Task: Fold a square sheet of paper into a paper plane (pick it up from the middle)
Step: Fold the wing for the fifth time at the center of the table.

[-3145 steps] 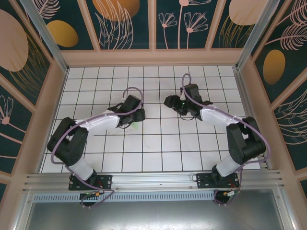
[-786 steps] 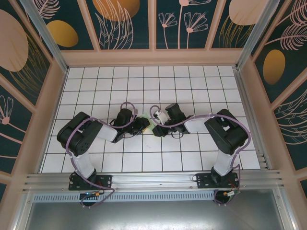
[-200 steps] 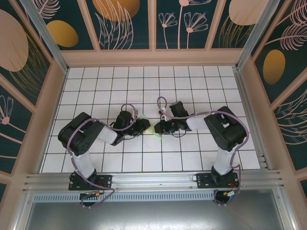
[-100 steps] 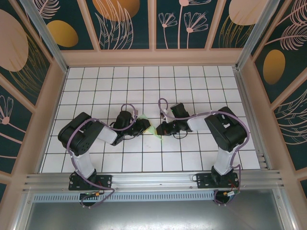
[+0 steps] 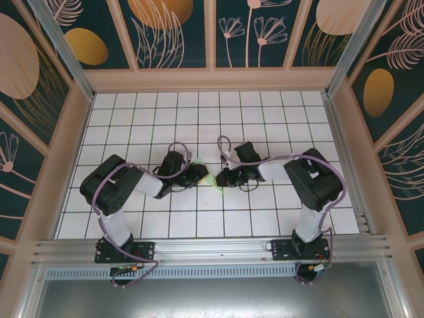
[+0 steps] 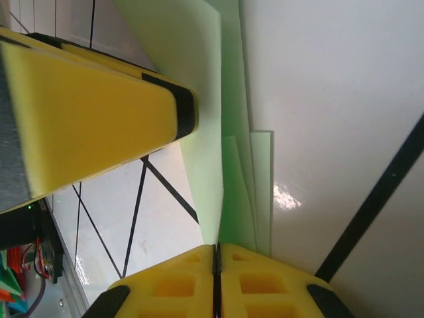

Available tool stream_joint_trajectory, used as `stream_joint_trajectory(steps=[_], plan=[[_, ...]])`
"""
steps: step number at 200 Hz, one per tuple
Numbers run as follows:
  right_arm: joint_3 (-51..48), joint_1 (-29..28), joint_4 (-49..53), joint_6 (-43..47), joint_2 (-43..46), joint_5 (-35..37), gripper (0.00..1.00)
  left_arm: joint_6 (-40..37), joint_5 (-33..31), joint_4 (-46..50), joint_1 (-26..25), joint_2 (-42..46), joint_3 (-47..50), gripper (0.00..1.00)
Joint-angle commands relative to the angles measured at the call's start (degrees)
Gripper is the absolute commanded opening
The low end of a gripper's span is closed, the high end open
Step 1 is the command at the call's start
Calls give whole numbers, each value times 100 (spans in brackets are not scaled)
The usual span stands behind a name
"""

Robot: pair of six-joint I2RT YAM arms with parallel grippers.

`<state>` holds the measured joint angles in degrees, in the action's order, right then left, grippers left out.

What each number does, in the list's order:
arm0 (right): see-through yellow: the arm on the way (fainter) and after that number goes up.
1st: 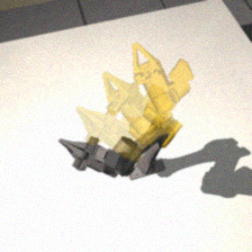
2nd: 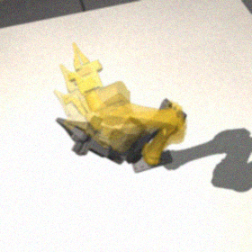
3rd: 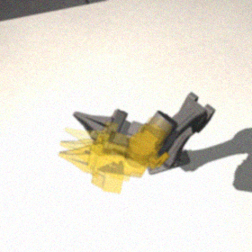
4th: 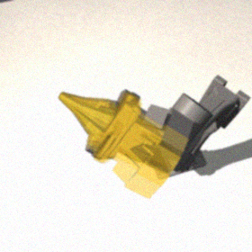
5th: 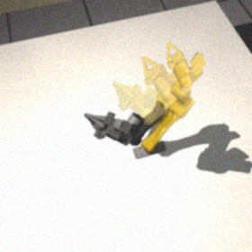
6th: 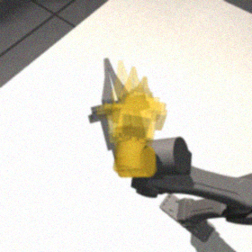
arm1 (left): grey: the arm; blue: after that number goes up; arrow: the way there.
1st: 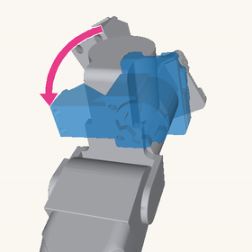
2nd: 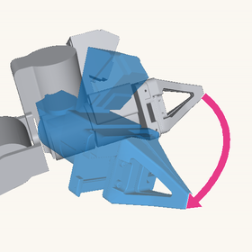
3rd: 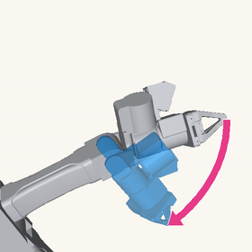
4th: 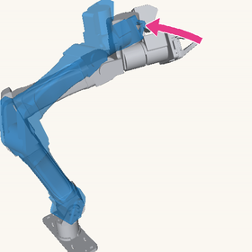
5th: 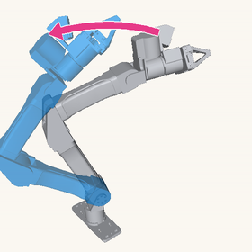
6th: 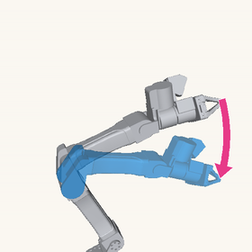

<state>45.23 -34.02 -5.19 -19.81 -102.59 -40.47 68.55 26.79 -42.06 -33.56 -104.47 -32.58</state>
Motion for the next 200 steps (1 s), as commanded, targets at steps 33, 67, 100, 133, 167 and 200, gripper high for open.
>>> stream_joint_trajectory(steps=[33, 67, 100, 133, 167, 200], plan=[[-106, -26, 562, 322, 142, 301, 12, -169, -480, 1161, -27, -353, -154, 26], [-93, -34, 670, 264, -66, 598, 10, -166, -563, 1338, -27, -343, -192, 25], [45, -43, 771, 178, 342, 720, 12, -175, -590, 1417, -26, -364, -205, 25], [113, -100, 847, 105, 944, 1053, 21, -164, -587, 1471, -28, -397, -241, 25], [320, -401, 908, 114, 615, 953, 9, -148, -631, 1522, -23, -397, -248, 24], [565, -708, 860, 74, 334, 988, 2, -121, -665, 1602, -24, -401, -263, 23]])
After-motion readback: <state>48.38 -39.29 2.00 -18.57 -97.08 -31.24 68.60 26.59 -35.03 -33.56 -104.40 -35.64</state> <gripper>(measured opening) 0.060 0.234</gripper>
